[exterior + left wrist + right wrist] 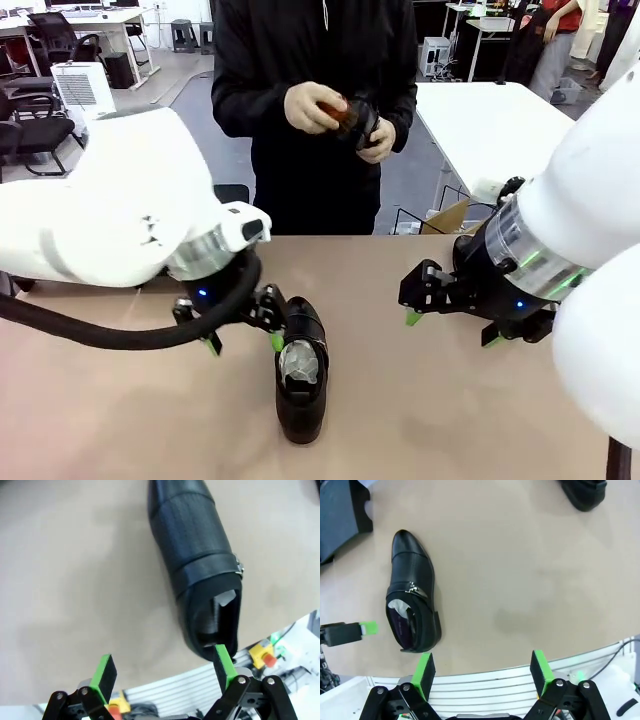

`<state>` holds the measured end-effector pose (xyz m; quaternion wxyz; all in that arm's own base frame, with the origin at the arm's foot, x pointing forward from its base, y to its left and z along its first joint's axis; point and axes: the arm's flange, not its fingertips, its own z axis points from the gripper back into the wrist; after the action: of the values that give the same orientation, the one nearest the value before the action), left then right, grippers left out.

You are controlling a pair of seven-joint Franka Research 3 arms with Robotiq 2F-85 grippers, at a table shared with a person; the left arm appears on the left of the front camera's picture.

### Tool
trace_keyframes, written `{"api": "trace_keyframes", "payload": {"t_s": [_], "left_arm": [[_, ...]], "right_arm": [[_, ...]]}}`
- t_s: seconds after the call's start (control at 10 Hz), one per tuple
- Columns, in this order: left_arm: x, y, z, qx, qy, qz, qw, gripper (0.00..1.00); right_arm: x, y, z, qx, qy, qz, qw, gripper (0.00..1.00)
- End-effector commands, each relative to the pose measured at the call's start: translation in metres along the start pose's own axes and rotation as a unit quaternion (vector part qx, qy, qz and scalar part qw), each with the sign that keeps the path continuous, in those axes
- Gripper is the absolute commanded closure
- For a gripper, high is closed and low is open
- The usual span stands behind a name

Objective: Organize the shoes by placing them on the stand.
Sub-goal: Place the Shoe from the middle of the table onto the Shoes Stand.

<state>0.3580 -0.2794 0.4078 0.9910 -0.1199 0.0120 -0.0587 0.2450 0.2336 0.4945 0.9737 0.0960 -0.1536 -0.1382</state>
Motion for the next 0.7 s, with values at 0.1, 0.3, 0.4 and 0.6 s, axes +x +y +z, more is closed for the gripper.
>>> {"api": "trace_keyframes", "payload": {"t_s": [0.1,0.3,0.4,0.6], "left_arm": [[0.006,-0.03,-0.008,-0.008,0.041,0.002,0.999,0.0],[0.007,-0.03,-0.025,0.044,0.029,0.029,0.998,0.0],[0.003,-0.028,-0.032,0.062,0.021,0.033,0.997,0.0],[0.004,-0.023,-0.048,0.055,-0.001,0.045,0.998,0.0]], "right_arm": [[0.01,-0.003,-0.002,0.015,0.003,0.006,1.0,0.0],[0.01,-0.003,-0.002,0.015,0.003,0.006,1.0,0.0],[0.01,-0.003,-0.002,0.015,0.003,0.006,1.0,0.0],[0.01,-0.003,-0.002,0.015,0.003,0.006,1.0,0.0]]}}
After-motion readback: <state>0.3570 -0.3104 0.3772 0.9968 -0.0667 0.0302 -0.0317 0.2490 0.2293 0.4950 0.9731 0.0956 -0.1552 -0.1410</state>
